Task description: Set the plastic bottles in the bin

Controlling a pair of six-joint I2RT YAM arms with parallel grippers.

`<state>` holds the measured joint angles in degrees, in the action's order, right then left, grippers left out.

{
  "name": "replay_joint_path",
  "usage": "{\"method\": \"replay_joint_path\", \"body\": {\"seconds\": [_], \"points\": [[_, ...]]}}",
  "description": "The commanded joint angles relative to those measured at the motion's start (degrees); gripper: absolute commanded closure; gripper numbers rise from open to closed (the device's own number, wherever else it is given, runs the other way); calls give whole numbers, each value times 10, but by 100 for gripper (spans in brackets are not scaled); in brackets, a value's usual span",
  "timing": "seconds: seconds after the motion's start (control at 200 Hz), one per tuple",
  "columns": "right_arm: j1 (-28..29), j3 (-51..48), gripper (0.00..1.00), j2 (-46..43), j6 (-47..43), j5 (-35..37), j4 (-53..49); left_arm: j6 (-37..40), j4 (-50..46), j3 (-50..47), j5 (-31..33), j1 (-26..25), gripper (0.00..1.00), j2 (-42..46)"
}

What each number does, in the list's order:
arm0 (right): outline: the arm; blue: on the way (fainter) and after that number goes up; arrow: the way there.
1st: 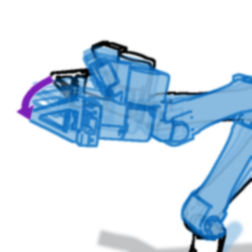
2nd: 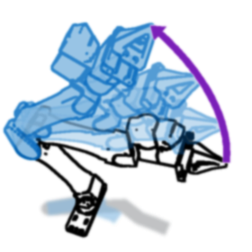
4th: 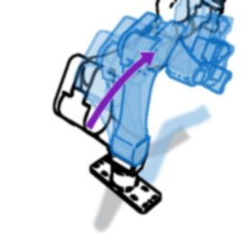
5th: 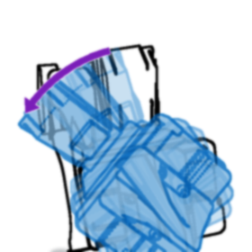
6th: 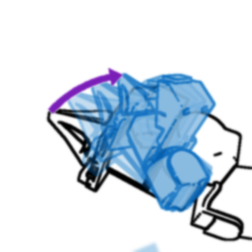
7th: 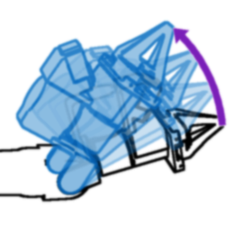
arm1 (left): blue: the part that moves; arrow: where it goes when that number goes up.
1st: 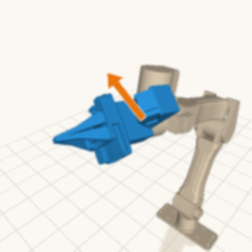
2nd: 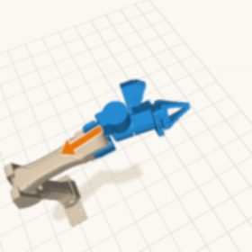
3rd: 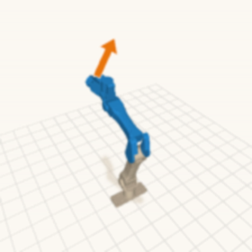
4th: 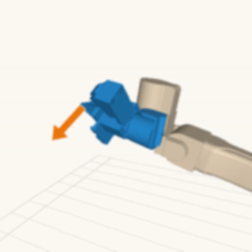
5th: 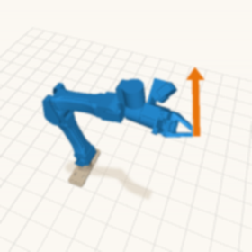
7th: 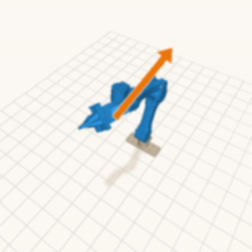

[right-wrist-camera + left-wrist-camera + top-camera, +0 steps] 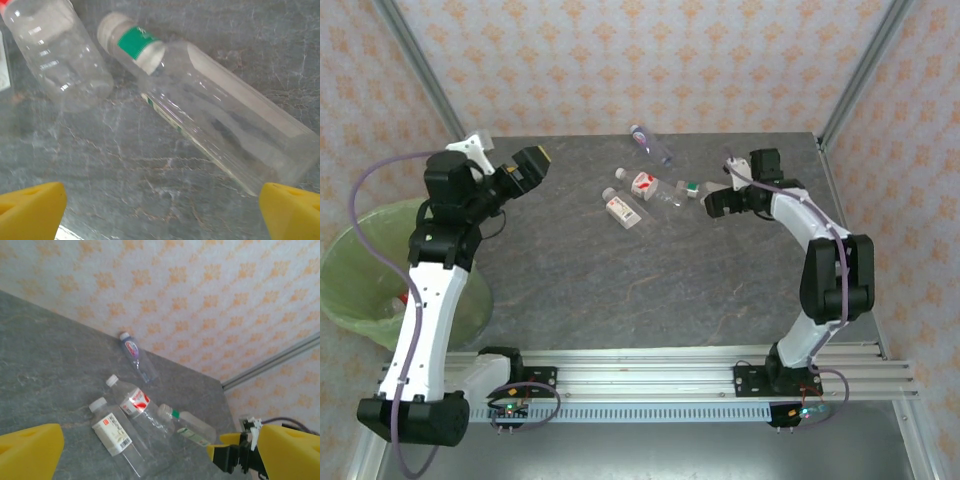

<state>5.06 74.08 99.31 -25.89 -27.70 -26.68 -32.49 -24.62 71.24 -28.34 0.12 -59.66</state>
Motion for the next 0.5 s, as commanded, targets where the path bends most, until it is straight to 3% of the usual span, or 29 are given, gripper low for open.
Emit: {"method": "replay_joint_path", "body": {"seconds": [0.0,0.495], "points": [[-10,59,1,37,-112,-30,-109,16,44,3,33,-17,0,2],[-37,346,1,251,-319,52,-307,7,77,20,54,-61,0,-74]]}}
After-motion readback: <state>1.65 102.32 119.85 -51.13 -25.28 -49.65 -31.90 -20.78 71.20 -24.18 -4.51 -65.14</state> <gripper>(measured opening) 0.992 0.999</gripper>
